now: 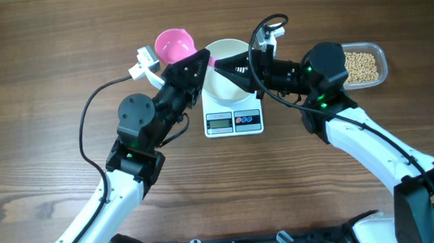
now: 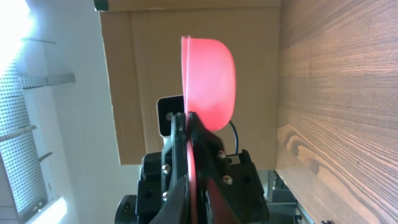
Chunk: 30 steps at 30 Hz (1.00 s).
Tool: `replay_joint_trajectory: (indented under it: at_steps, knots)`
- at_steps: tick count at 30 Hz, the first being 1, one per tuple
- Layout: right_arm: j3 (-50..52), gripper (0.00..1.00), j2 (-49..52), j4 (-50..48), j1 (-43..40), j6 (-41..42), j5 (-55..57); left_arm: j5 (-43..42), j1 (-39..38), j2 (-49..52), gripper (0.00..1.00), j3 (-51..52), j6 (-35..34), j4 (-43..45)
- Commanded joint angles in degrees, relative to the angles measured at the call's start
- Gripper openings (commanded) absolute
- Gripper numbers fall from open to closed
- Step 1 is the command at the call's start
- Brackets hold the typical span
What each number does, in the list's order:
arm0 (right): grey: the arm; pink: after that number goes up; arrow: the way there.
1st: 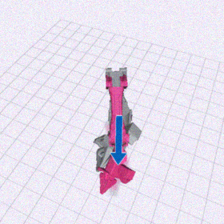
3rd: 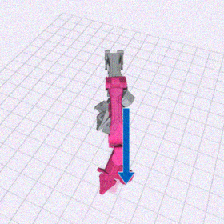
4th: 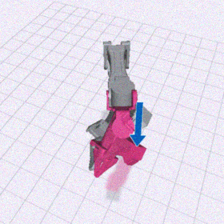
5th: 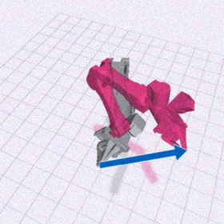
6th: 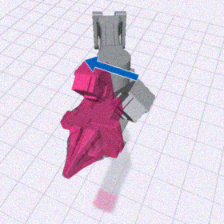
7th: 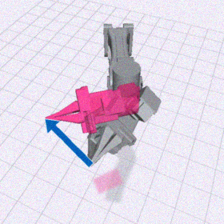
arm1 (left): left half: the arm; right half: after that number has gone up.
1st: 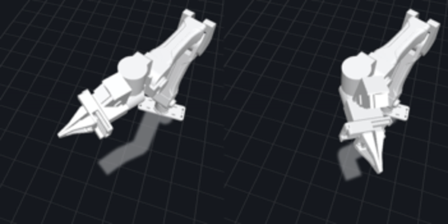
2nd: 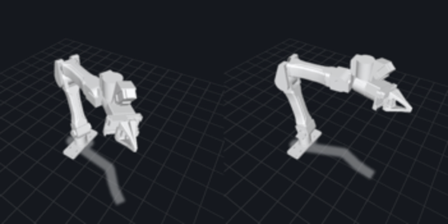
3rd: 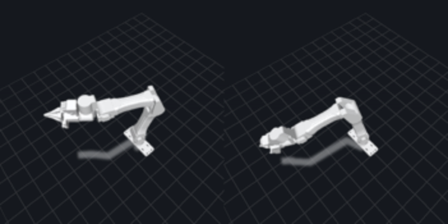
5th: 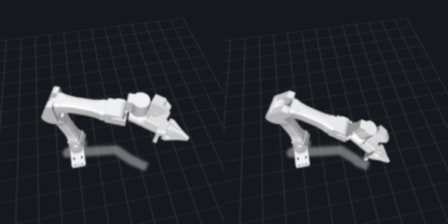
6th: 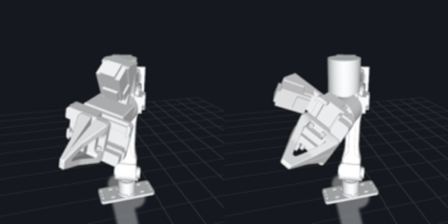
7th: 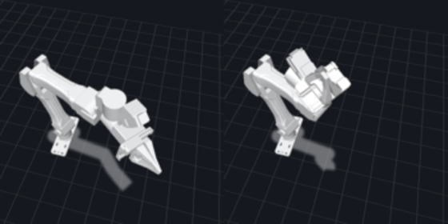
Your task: Scoop item into bowl and weigh 150g on scale
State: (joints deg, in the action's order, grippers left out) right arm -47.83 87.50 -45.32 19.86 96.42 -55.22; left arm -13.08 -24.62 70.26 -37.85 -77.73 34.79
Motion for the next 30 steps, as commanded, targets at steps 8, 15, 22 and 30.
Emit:
replay_joint_trajectory:
  at_steps: [8,15,22,30]
  knots:
    - [-0.7,0.04,0.4,-0.2,-0.5,-9.5,6.3,0.0,-0.2,-0.2,0.87,-0.5,0.6,-2.9]
    - [-2.2,0.05,0.3,5.2,-6.1,-15.5,7.1,-3.5,-0.2,-0.2,1.0,-0.5,6.7,-3.8]
    - [-13.8,0.05,-1.6,32.2,-12.3,-33.6,7.2,-5.5,-0.1,-0.5,1.0,-0.5,17.0,-9.6]
    - [-36.7,0.05,-2.1,73.5,-14.3,-60.3,22.4,-5.3,0.1,-2.9,0.99,-0.7,28.2,-20.8]
